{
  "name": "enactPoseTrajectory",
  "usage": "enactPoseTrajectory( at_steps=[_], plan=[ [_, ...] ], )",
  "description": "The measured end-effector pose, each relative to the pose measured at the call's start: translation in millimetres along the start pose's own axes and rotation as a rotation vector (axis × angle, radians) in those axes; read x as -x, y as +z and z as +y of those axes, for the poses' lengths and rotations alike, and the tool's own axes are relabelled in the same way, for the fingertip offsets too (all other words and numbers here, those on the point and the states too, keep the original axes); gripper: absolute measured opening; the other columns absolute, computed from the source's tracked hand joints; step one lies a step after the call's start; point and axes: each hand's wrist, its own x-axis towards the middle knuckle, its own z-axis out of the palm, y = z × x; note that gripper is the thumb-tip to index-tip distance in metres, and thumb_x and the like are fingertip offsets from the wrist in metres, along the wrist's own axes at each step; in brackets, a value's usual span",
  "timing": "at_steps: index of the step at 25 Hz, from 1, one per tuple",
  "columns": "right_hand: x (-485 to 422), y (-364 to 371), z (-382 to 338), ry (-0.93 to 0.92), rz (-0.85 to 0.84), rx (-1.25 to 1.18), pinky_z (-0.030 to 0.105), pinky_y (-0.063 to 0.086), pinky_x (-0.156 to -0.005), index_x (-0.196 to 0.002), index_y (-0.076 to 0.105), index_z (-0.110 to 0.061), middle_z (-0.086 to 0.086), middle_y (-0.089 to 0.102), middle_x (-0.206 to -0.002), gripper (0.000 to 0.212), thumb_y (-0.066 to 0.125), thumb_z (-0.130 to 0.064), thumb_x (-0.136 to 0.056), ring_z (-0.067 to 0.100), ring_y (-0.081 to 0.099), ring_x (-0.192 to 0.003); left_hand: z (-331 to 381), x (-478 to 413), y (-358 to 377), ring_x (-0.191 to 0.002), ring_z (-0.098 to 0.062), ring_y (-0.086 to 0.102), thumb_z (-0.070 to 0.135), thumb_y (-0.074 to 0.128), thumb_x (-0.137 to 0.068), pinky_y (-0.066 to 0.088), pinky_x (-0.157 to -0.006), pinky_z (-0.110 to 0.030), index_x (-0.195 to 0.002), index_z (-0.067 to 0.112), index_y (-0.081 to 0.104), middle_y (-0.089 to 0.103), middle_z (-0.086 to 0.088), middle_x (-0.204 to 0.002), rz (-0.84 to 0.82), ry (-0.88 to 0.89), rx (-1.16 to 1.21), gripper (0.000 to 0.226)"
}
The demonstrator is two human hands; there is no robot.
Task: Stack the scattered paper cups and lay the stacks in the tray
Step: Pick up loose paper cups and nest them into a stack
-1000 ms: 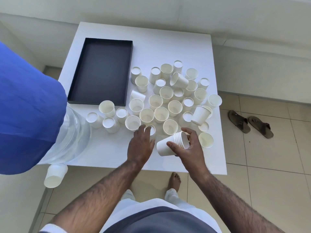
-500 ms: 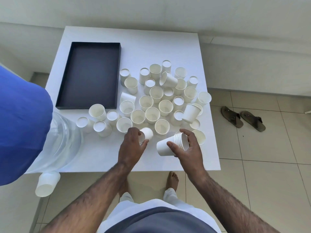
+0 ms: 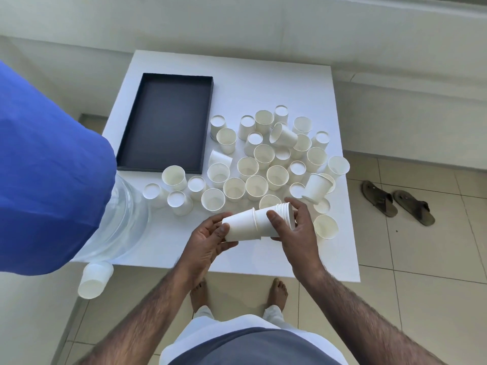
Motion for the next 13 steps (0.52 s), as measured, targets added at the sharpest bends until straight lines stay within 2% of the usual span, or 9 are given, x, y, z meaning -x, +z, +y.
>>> enactPoseTrajectory(
  at_steps=[2,4,6,8,10,11,13],
  plan=[
    [0.9,9.0,-1.6,0.021,-0.074,0.018,0.05,0.062,-0.087,-0.126,0.055,-0.043,-0.01,0.06,-0.123,0.057,0.082,-0.049,-0.077,0.015,0.063,-0.116,0.0,-0.5,3.6,-0.112,-0.028,0.069,0.022,0.066,-0.09,0.062,-0.087,-0.036,-0.133,0.007,0.064,0.071,-0.012,-0.125,-0.023,-0.036,0.021,0.045],
    [1.8,17.8,-2.6,0.045,-0.148,0.023,0.05,0.062,-0.085,-0.129,0.054,-0.039,-0.01,0.059,-0.118,0.058,0.086,-0.033,-0.08,0.007,0.066,-0.101,-0.4,-2.9,5.5,-0.112,-0.028,0.069,0.026,0.066,-0.09,0.061,-0.087,-0.036,-0.136,0.007,0.062,0.07,-0.014,-0.13,-0.055,-0.049,-0.001,0.05],
    [1.5,23.6,-1.3,0.043,-0.175,0.044,0.05,0.063,-0.081,-0.13,0.053,-0.038,-0.007,0.059,-0.12,0.064,0.088,-0.023,-0.079,0.009,0.068,-0.094,-0.1,-9.2,1.9,-0.112,-0.026,0.069,0.037,0.069,-0.088,0.062,-0.088,-0.039,-0.132,0.013,0.067,0.07,-0.012,-0.13,-0.026,-0.005,-0.128,0.049],
    [0.8,27.2,1.5,0.018,-0.174,0.094,0.05,0.062,-0.082,-0.13,0.052,-0.044,-0.007,0.058,-0.126,0.07,0.09,-0.033,-0.072,0.018,0.066,-0.106,2.9,-24.7,-13.1,-0.108,-0.023,0.068,0.046,0.076,-0.086,0.059,-0.088,-0.038,-0.127,0.02,0.067,0.068,-0.006,-0.129,0.213,0.114,-0.447,0.049],
    [1.2,29.7,4.5,0.03,-0.172,0.114,0.051,0.061,-0.087,-0.129,0.05,-0.049,-0.009,0.058,-0.128,0.074,0.09,-0.043,-0.066,0.022,0.064,-0.112,5.8,-46.2,-42.0,-0.112,-0.027,0.062,0.042,0.083,-0.084,0.05,-0.091,-0.034,-0.134,0.017,0.059,0.057,-0.006,-0.133,0.538,0.209,-0.82,0.061],
    [1.3,30.2,7.2,0.04,-0.17,0.123,0.052,0.06,-0.09,-0.129,0.05,-0.05,-0.009,0.058,-0.128,0.076,0.089,-0.046,-0.065,0.023,0.064,-0.113,7.3,-55.9,-56.9,-0.117,-0.031,0.057,0.038,0.084,-0.084,0.048,-0.091,-0.037,-0.139,0.015,0.055,0.052,-0.01,-0.135,0.63,0.223,-0.966,0.067],
    [1.7,29.3,10.5,0.038,-0.163,0.142,0.053,0.058,-0.093,-0.129,0.049,-0.052,-0.008,0.059,-0.128,0.078,0.089,-0.051,-0.063,0.024,0.063,-0.114,8.2,-72.7,-80.6,-0.121,-0.04,0.052,0.034,0.084,-0.083,0.052,-0.086,-0.048,-0.144,0.013,0.048,0.047,-0.016,-0.138,0.681,0.212,-1.227,0.074]
  ],
)
